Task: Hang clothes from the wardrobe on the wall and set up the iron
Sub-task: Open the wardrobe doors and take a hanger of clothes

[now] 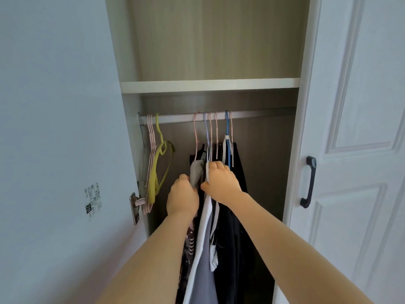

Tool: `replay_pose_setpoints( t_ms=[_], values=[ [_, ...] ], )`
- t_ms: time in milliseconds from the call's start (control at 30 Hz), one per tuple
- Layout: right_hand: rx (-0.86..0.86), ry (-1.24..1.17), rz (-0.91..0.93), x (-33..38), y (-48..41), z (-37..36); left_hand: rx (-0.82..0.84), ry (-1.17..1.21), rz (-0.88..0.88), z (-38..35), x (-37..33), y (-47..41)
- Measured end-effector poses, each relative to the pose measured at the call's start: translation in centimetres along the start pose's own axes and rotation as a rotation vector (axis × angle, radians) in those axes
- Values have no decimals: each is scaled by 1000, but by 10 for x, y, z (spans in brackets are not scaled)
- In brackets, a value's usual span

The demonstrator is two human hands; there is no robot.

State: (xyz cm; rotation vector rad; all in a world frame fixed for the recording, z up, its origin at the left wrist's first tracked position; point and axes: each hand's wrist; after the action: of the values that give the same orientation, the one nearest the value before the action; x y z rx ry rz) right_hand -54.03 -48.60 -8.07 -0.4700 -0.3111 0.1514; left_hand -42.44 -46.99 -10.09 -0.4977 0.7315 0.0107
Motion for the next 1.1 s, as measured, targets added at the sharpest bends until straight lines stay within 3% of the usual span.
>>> replay_pose_setpoints(
  t_ms=[333, 500, 633, 800, 1100],
  values=[
    [-8, 19, -68, -44, 3, 18, 49, 134, -12, -24, -29, -30],
    [-85, 70, -124, -36, -2, 12, 84, 258, 113, -29, -33, -55],
    [-117, 63, -201, -25, -8, 7, 172, 520, 263, -34, -43, -65],
    [-84, -69, -360, -10, -14, 14, 253, 644, 418, -26, -55, -76],
    [-164, -198, -369, 12, -25, 53, 240, 689, 380, 17, -72, -92]
  ],
)
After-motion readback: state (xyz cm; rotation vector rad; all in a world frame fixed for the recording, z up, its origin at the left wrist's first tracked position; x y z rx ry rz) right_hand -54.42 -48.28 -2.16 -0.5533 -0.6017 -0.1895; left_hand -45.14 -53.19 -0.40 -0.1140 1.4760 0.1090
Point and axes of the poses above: each hand's wrist, its own y-axis away from the middle knuckle, its own z-axis out of the back of the hand, x = y × z, and after that the axes turned 3 degrees about -x, right-handed
